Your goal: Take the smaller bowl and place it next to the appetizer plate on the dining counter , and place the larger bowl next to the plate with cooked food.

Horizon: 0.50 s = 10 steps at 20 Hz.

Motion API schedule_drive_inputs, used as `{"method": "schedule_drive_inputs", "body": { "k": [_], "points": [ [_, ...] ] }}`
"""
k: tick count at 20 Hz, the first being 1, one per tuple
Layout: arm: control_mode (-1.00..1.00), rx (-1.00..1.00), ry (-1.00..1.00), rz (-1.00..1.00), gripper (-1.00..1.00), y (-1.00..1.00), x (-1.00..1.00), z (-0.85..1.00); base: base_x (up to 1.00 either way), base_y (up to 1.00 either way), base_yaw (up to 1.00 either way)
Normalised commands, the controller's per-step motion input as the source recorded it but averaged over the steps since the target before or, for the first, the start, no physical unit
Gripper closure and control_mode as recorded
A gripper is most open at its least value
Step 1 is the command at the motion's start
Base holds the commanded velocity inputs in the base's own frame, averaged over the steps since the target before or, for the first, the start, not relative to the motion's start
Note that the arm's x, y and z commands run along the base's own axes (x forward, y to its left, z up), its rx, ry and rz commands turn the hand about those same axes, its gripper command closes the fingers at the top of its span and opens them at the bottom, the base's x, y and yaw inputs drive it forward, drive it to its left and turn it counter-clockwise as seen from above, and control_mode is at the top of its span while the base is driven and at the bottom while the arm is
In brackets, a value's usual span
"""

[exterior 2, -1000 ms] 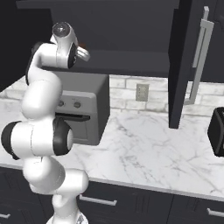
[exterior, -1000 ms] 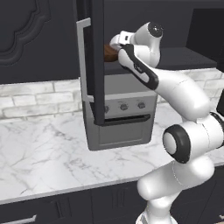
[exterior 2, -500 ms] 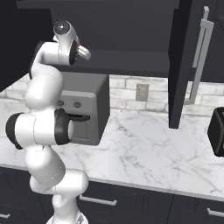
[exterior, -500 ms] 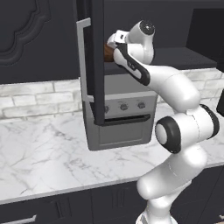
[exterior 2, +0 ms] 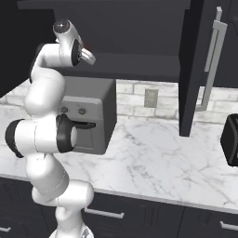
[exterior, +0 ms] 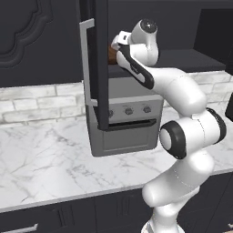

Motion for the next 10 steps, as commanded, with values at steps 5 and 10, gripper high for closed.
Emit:
{"method": "schedule_drive_inputs", "body": {
  "k": [5,10],
  "points": [
    [-1.0,0.0,0.0,-0.04,1.0,-0.17,-0.41,0.0,0.0,0.0,0.0],
    [-1.0,0.04,0.0,-0.27,1.0,-0.87,-1.0,-0.14,0.0,0.0,0.0]
  ]
}}
